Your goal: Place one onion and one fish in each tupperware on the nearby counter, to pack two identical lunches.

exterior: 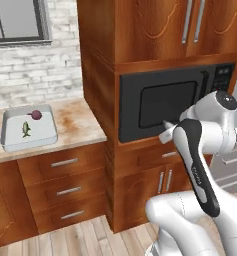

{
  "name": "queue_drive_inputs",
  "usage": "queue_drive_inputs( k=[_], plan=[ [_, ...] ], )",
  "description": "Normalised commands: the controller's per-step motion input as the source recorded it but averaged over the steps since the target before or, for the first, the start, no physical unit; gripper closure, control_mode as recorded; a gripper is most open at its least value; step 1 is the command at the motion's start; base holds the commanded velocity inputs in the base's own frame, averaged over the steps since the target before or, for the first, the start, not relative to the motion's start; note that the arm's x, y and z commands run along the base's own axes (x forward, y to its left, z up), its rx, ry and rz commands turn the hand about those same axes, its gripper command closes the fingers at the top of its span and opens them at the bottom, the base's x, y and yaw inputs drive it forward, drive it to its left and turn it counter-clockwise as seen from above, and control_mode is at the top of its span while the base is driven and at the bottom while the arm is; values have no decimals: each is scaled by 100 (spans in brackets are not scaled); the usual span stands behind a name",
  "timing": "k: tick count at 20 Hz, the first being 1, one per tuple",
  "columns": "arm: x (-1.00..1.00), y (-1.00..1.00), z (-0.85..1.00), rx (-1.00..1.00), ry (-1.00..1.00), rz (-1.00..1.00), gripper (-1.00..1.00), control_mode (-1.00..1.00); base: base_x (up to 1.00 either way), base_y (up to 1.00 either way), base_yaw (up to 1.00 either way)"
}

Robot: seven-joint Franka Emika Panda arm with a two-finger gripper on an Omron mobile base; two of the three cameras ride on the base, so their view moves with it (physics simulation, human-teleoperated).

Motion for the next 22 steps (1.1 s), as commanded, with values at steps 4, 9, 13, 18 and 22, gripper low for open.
queue_drive_inputs(
  k=[4,9,13,18,22],
  plan=[
    [0,0,0,0,0,0,100,100,-23,100,35],
    [0,0,0,0,0,0,100,100,-4,100,34],
    [0,0,0,0,0,0,100,100,40,100,18],
    [0,0,0,0,0,0,100,100,93,100,2],
    [0,0,0,0,0,0,100,100,75,100,0]
  ],
)
